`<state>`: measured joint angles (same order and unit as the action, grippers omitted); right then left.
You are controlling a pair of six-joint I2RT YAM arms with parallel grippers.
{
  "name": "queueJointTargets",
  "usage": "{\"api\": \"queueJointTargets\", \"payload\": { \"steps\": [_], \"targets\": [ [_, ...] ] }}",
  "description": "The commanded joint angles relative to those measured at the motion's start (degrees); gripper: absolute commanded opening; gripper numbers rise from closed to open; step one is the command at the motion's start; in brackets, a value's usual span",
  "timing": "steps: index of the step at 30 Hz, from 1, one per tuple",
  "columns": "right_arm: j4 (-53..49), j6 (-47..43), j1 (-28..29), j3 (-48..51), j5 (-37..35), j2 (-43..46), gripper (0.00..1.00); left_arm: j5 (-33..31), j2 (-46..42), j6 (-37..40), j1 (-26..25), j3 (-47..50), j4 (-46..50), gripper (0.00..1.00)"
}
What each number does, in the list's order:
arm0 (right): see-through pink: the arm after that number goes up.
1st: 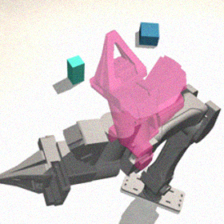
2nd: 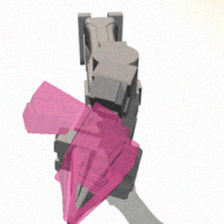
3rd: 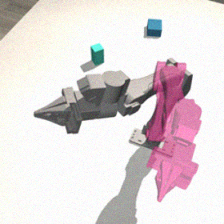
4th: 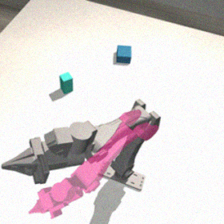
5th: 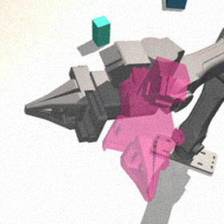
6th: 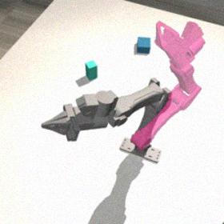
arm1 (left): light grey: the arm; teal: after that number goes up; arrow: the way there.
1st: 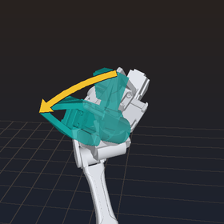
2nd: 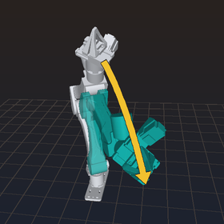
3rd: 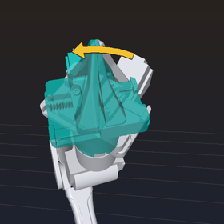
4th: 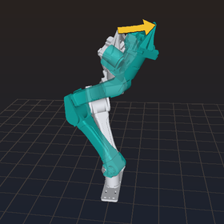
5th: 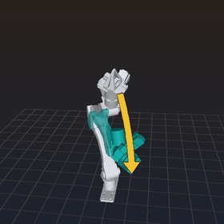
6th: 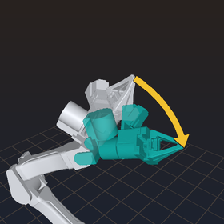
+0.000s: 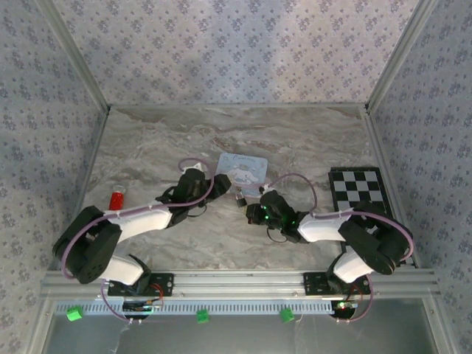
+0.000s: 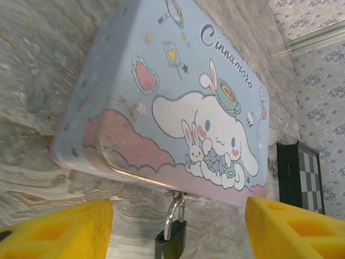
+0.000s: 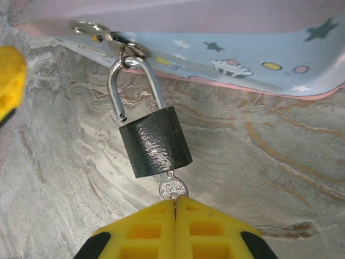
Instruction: Unlock a padlock with a key
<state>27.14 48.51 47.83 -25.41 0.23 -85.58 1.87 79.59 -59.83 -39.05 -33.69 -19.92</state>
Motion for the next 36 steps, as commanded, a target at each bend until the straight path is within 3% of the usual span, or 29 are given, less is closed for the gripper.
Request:
{"api": "queueJointTargets", "payload": {
  "steps": [1, 6, 12, 16, 19, 24, 27, 36],
  "targets": [
    [-2.3, -0.7, -0.9, 0.1, 1.3, 0.1, 0.14, 0.8, -4.4, 4.4, 3.4, 2.6, 3.0, 0.67],
    [-5.3, -3.7, -2.5, -1.0, 3.7, 0.8, 0.31, 3.0, -10.3, 11.5, 8.8, 3.4, 9.7, 0.68],
    [-13.1, -14.8, -5.3, -4.7, 5.1, 3.4, 0.43, 13.4, -7.4, 20.5, 15.8, -1.8, 16.1, 0.69],
    [-20.5, -25.3, -5.7, -9.3, 3.7, 2.7, 0.49, 15.2, -3.5, 26.5, 15.9, -8.0, 21.0, 0.69],
    [-21.1, -28.3, -6.4, -11.1, 5.5, 0.8, 0.51, 16.1, -0.3, 28.0, 15.5, -11.2, 21.2, 0.69],
    [-20.8, -29.8, -6.3, -13.8, 5.8, -1.4, 0.56, 16.6, 6.9, 32.1, 12.5, -19.4, 25.1, 0.71],
    [-22.3, -31.1, -6.3, -16.1, 5.9, -4.2, 0.56, 16.7, 10.5, 32.4, 12.3, -22.3, 25.9, 0.77],
    [-25.6, -33.1, -7.0, -21.3, 6.2, -10.0, 0.54, 16.8, 17.4, 33.6, 11.6, -28.1, 28.6, 0.79]
  ]
}}
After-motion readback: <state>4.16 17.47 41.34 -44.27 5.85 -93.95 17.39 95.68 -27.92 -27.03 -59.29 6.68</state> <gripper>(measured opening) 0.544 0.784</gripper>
